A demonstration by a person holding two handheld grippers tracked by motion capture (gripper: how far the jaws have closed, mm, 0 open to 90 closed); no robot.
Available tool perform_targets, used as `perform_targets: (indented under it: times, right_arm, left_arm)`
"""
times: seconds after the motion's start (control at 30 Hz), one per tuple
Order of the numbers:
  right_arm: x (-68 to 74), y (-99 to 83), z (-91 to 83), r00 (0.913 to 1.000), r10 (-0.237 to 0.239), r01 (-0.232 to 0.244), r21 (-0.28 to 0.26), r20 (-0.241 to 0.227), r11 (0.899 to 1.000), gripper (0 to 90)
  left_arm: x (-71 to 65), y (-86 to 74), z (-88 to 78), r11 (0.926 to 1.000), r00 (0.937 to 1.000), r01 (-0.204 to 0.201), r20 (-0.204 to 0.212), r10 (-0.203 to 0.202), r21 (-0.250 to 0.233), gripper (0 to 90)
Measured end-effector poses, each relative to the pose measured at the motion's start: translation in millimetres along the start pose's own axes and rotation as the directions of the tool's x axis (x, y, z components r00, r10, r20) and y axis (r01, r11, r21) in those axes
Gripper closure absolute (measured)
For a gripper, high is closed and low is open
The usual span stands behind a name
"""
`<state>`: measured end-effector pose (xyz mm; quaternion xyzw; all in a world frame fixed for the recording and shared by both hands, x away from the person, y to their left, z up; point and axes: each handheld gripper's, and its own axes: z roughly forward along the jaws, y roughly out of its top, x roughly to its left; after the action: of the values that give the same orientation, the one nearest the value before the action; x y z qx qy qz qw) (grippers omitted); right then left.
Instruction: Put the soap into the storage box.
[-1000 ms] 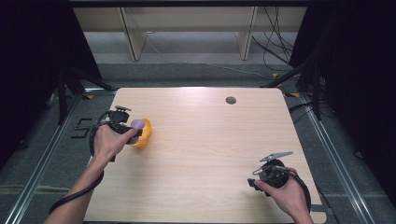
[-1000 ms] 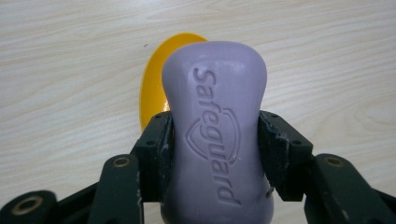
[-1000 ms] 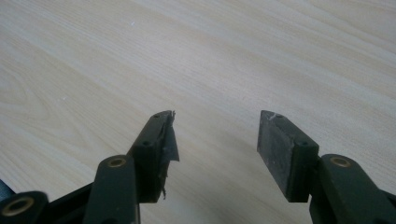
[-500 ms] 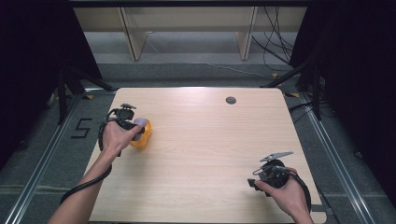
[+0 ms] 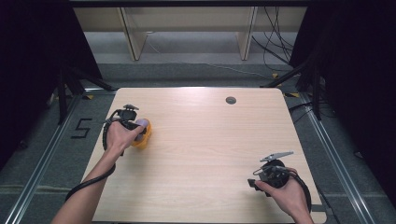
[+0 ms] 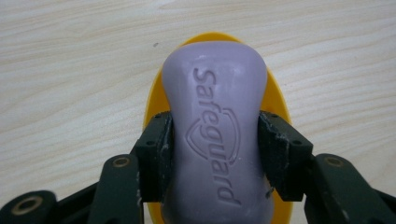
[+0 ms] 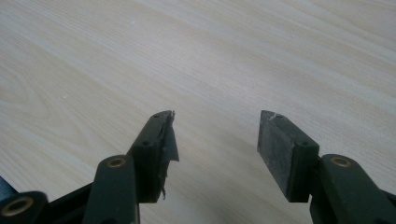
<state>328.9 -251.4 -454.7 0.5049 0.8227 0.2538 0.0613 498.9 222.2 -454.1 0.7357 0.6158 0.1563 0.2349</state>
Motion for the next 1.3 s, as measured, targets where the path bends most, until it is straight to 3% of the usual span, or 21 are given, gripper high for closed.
perform_targets:
  times: [0.07,0.1,0.13,0.2,0.23,0.3,0.4,0.43,0.47,0.5,0.53,0.57,0.63,0.67,0.73,0.8,0.83,0.97,1.07,1.3]
  right_arm:
    - [0.7,-0.1,-0.9,1.0000,0.002,-0.002,0.015,-0.006,1.000,45.9]
    - [1.0,-0.1,-0.7,1.0000,0.004,-0.004,0.013,-0.005,1.000,45.8]
    - [0.2,0.0,0.1,1.0000,-0.002,0.002,0.009,-0.004,1.000,45.8]
    - [-0.1,-0.1,0.3,1.0000,-0.005,0.005,0.007,-0.004,1.000,45.9]
    - [-0.1,-0.1,0.2,1.0000,-0.005,0.005,0.007,-0.004,1.000,45.8]
    - [0.8,-0.1,-0.8,1.0000,0.005,-0.005,0.014,-0.006,1.000,45.8]
    - [0.7,-0.3,-0.6,1.0000,0.005,-0.004,0.014,-0.008,1.000,45.8]
    - [0.7,-0.3,-0.6,1.0000,0.005,-0.004,0.014,-0.008,1.000,45.8]
    - [0.6,-0.4,-0.4,1.0000,0.003,-0.003,0.014,-0.009,1.000,45.8]
    - [-0.4,-0.3,0.3,1.0000,-0.007,0.007,0.008,-0.007,1.000,45.8]
    - [0.6,-0.5,-0.8,1.0000,0.003,-0.003,0.015,-0.009,1.000,45.7]
    - [0.6,-0.5,-0.8,1.0000,0.003,-0.003,0.015,-0.009,1.000,45.7]
    - [0.5,-0.5,-0.7,0.9999,0.009,-0.008,0.013,-0.009,1.000,45.6]
    - [0.6,-0.5,-0.6,0.9999,0.013,-0.012,0.014,-0.009,1.000,45.5]
    - [-1.1,-0.5,1.1,1.0000,-0.004,0.004,0.003,-0.005,1.000,45.5]
    - [-0.5,-0.5,0.7,1.0000,-0.006,0.006,0.009,-0.006,1.000,45.4]
    - [-0.5,-0.5,0.7,1.0000,-0.006,0.006,0.009,-0.006,1.000,45.4]
    - [0.1,-0.5,0.6,1.0000,0.005,-0.005,0.007,-0.007,1.000,45.2]
    - [0.8,-0.9,-0.3,0.9998,0.015,-0.015,0.013,-0.009,1.000,45.2]
    - [0.4,-0.6,0.9,1.0000,0.000,0.000,0.008,-0.008,1.000,45.1]
  left_arm:
    - [-0.1,0.4,0.7,0.9996,1.0000,0.001,-0.002,-0.001,0.030,47.9]
    - [2.2,1.2,1.5,0.9986,0.9993,-0.036,-0.002,0.036,0.038,47.8]
    - [0.1,0.2,3.4,0.9990,1.0000,-0.008,0.002,0.008,0.045,47.9]
    - [-0.8,-0.8,5.3,0.9997,1.0000,-0.003,0.000,0.003,0.026,47.9]
    - [1.1,-0.1,5.7,0.9989,0.9993,-0.037,0.001,0.037,0.029,47.8]
    - [-1.7,-0.9,7.2,0.9997,1.0000,-0.001,0.005,0.001,0.023,47.8]
    - [-1.9,-0.4,7.8,0.9994,0.9999,-0.012,0.002,0.012,0.032,47.8]
    - [-0.6,0.1,8.0,0.9986,0.9993,-0.036,0.000,0.036,0.039,47.8]
    - [-0.8,-0.5,9.0,0.9987,0.9994,-0.034,0.000,0.034,0.037,47.7]
    - [-2.5,-1.4,9.6,0.9990,1.0000,-0.004,0.003,0.004,0.045,47.7]
    - [-1.2,-1.8,10.3,0.9985,0.9997,-0.022,0.003,0.022,0.049,47.6]
    - [0.2,-2.3,11.3,0.9983,0.9991,-0.042,0.007,0.041,0.042,47.6]
    - [-0.2,-3.9,11.0,0.9997,0.9998,-0.016,0.012,0.016,0.020,47.0]
    - [1.2,-4.1,10.0,0.9997,0.9995,-0.026,0.020,0.026,0.001,46.8]
    - [2.7,-1.1,1.3,0.9990,0.9988,-0.044,0.022,0.044,0.001,45.1]
    - [1.3,2.2,-11.1,0.9968,0.9973,-0.062,0.037,0.064,-0.050,43.4]
    - [1.3,2.2,-11.1,0.9968,0.9973,-0.062,0.037,0.064,-0.050,42.1]
    - [0.5,1.2,-30.0,0.9872,0.9935,-0.093,0.054,0.101,-0.130,38.6]
    - [2.1,-3.4,-43.5,0.9750,0.9908,-0.111,0.055,0.123,-0.192,36.8]
    - [9.5,-21.2,-75.0,0.9583,0.9824,-0.158,0.059,0.177,-0.238,28.0]
